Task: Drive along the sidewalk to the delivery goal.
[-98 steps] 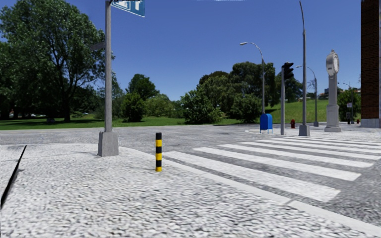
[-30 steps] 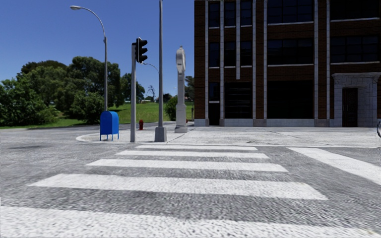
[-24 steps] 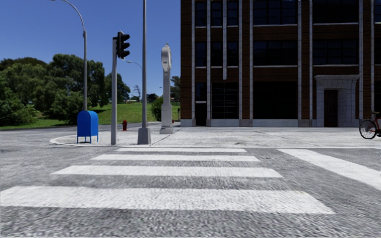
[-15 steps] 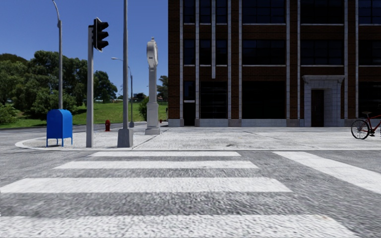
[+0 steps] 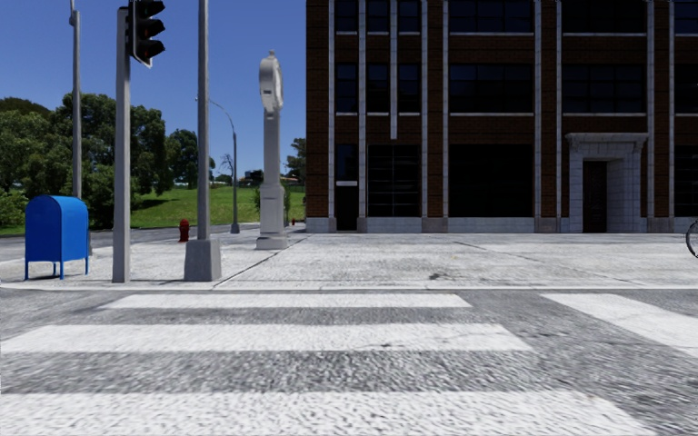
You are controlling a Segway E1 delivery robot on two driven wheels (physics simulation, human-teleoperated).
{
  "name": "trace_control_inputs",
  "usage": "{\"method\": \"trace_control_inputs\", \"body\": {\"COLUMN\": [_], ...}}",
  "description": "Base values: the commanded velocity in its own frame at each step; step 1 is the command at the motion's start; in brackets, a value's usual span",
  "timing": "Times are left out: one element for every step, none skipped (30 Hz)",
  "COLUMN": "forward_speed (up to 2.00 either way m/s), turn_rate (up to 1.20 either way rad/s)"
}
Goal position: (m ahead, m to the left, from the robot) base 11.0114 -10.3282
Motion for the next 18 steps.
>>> {"method": "trace_control_inputs", "body": {"forward_speed": [2.00, 2.00, 2.00, 2.00, 2.00, 2.00, 2.00, 2.00, 2.00, 2.00, 2.00, 2.00, 2.00, 2.00, 2.00, 2.00, 2.00, 2.00], "turn_rate": [0.00, 0.00, 0.00, 0.00, 0.00, 0.00, 0.00, 0.00, 0.00, 0.00, 0.00, 0.00, 0.00, 0.00, 0.00, 0.00, 0.00, 0.00]}}
